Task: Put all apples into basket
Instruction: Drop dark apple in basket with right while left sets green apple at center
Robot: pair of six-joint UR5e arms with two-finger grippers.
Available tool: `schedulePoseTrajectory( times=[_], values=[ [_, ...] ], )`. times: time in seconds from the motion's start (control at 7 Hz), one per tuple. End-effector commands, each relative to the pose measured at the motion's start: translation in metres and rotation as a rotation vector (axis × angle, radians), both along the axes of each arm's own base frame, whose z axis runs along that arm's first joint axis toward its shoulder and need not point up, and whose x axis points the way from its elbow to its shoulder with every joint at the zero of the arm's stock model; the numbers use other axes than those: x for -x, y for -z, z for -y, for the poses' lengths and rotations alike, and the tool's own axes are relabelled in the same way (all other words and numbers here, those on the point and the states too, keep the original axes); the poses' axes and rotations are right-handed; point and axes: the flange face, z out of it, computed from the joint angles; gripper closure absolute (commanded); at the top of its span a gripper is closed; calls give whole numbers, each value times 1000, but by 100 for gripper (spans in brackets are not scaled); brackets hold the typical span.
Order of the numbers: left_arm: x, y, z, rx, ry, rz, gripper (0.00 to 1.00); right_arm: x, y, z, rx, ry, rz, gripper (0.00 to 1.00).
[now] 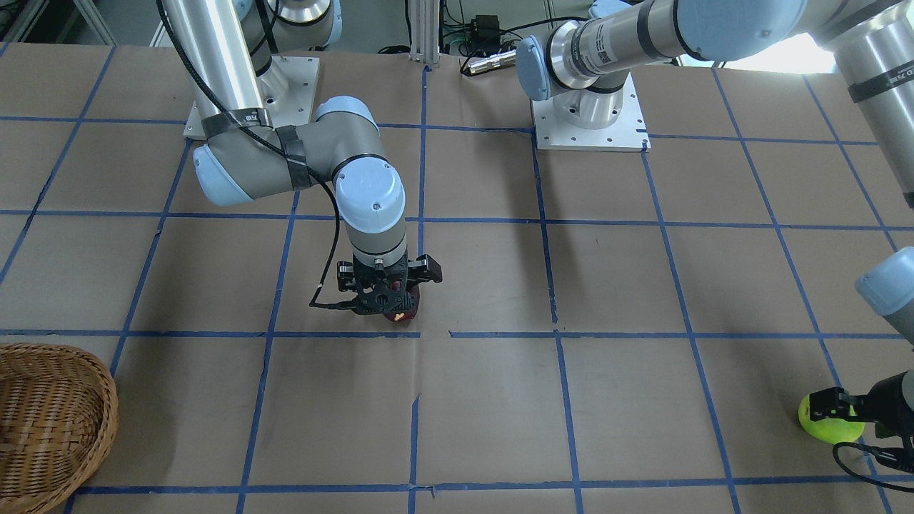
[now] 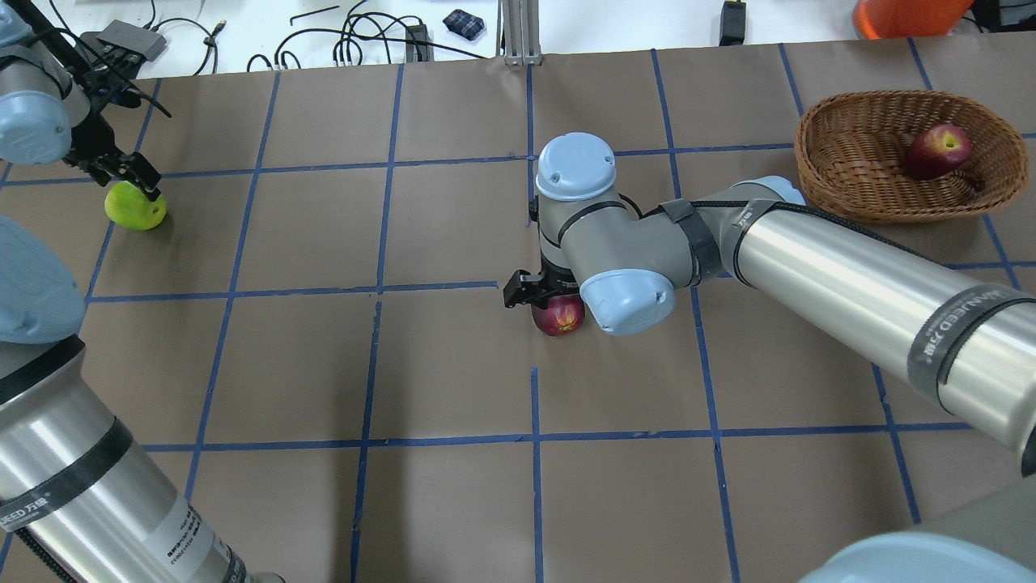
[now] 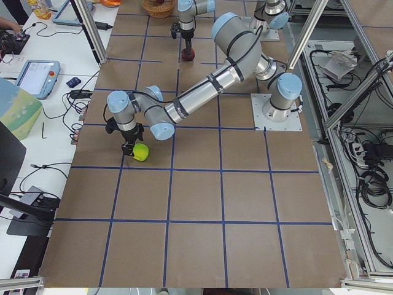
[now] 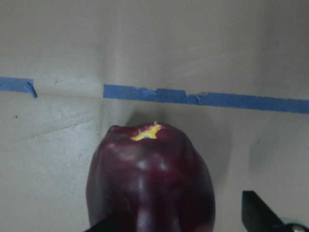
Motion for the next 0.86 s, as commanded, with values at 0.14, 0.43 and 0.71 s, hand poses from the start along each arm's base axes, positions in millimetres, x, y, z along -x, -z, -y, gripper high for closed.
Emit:
schedulePoseTrajectory(
  times=[0.14, 0.43, 0.71],
  values=[
    [-4, 39, 5, -50, -1, -28, 0, -9, -4, 2, -12, -36, 80, 0],
    [-15, 23, -2, -91, -10, -57, 85, -8, 0, 1, -18, -36, 80, 0],
    [12, -11, -4, -146, -6, -91, 100, -9, -1, 2, -16, -36, 79, 55]
  ],
)
